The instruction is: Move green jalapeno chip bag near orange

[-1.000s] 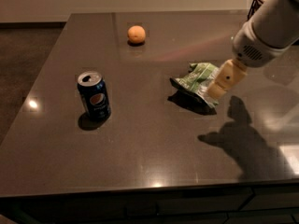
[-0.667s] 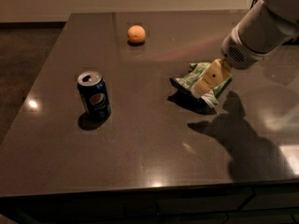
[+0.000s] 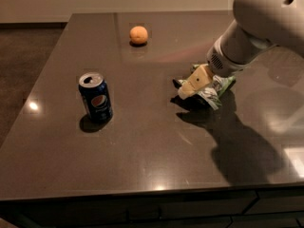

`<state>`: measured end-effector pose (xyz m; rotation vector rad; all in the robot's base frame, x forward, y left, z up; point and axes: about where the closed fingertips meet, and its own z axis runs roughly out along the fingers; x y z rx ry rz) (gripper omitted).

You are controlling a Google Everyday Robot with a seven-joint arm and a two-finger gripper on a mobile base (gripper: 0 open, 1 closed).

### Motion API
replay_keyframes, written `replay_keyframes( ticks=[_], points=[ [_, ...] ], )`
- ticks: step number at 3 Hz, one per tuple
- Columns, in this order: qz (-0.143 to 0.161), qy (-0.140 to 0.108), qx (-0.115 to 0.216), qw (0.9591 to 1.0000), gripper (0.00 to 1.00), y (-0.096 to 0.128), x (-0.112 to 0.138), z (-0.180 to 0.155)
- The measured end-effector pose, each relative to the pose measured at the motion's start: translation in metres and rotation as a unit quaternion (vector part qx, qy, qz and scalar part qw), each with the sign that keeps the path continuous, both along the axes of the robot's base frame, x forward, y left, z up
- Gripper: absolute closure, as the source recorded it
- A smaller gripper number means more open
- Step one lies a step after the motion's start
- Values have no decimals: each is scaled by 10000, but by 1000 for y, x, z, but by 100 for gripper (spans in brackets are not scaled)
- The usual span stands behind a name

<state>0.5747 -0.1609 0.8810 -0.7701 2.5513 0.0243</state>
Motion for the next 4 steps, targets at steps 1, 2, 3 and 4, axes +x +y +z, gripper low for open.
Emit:
replay_keyframes(
  ticks=[1,2,3,4],
  points=[
    [-192,65,13,9998,0,8,8,-9],
    [-276,101,3,9996,16,12,13,-13],
    [-236,137,-7,9996,55,17,22,-10],
    [-181,142,-35,9997,78,19,26,-6]
  ],
)
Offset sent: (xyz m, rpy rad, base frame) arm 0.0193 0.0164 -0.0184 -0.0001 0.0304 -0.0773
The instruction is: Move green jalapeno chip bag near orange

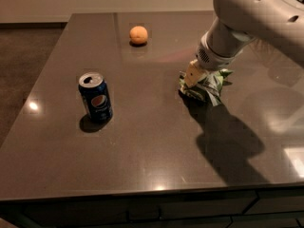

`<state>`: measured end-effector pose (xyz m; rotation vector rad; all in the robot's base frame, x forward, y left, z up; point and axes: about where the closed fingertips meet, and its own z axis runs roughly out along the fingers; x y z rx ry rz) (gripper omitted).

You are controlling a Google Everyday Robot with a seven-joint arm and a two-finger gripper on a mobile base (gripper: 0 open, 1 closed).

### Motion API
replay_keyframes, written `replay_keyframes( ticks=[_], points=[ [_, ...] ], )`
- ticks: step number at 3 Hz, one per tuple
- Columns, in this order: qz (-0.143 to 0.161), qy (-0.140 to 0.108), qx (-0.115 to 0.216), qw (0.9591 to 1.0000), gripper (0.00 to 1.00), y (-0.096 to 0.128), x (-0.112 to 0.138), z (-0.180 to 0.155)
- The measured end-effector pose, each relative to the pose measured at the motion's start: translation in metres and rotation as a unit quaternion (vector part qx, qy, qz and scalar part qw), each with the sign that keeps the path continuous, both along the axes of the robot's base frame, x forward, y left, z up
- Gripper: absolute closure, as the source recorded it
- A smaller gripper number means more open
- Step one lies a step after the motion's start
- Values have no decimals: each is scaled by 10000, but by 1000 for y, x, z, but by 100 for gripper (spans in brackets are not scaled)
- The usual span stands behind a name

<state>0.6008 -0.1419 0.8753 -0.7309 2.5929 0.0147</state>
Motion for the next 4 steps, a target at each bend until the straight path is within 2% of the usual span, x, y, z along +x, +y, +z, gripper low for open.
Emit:
replay_keyframes(
  ticks=[1,3,4],
  points=[
    [220,-83,-125,9996,99,2,20,14],
    [841,-484,-312,9948,100,5,83,53],
    [1168,-622,-342,9906,100,13,113,52]
  ],
)
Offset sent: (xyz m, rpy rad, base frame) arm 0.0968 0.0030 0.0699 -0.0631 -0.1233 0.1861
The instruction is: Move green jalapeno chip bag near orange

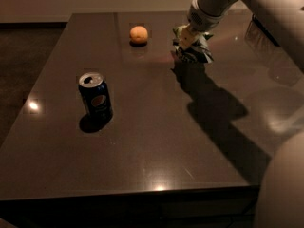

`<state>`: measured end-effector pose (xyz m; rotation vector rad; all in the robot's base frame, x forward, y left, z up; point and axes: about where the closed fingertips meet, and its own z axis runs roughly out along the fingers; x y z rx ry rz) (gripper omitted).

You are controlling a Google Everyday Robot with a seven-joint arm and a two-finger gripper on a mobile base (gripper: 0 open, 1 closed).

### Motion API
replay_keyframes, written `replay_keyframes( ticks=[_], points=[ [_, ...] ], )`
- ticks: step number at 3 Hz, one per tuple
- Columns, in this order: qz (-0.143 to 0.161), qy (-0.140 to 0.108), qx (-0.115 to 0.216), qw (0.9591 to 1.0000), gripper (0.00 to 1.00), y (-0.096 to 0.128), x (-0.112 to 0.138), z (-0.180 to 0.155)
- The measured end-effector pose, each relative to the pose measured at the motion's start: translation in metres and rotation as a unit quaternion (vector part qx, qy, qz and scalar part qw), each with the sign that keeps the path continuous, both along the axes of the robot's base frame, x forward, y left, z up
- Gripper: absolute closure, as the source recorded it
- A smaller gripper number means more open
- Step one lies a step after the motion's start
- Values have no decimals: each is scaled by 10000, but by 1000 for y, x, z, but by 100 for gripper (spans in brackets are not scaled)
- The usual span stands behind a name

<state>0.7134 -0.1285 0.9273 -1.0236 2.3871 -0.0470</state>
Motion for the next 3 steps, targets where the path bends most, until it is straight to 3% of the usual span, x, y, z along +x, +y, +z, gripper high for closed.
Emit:
replay_keyframes(
  ticks=[2,3],
  points=[
    [617,-53,260,9977,100,37,43,-21],
    [979,-12,350,9946,84,59,53,-29]
  ],
)
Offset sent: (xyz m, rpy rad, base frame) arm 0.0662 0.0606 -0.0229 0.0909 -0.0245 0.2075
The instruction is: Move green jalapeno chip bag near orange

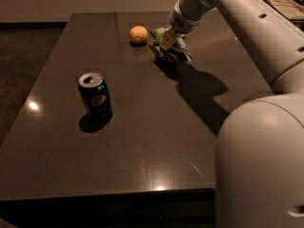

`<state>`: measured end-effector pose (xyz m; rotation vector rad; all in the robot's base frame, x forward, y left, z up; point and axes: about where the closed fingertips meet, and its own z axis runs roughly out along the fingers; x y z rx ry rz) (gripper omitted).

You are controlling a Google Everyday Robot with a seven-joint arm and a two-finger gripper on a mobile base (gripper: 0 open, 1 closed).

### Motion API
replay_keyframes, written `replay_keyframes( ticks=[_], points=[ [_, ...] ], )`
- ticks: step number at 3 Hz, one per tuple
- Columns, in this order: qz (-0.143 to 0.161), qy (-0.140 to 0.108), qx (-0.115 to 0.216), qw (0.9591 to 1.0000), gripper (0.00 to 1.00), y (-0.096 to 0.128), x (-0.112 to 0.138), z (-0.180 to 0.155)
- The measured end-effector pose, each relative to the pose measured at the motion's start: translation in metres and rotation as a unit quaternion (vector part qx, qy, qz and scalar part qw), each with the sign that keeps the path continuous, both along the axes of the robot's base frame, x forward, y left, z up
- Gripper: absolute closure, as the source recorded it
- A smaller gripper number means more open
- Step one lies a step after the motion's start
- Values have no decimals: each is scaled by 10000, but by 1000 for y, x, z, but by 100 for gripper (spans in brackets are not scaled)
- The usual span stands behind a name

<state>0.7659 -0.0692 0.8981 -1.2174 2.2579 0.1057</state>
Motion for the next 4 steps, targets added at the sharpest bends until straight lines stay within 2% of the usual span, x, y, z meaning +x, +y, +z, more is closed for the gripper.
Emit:
replay_keyframes(
  ticks=[1,2,3,4],
  points=[
    [280,73,3,9996,59,15,3,-7],
    [418,135,-33,9990,37,21,2,-13],
    [430,159,-37,9989,13,23,3,-17],
    [442,180,-40,9989,0,25,3,-20]
  ],
)
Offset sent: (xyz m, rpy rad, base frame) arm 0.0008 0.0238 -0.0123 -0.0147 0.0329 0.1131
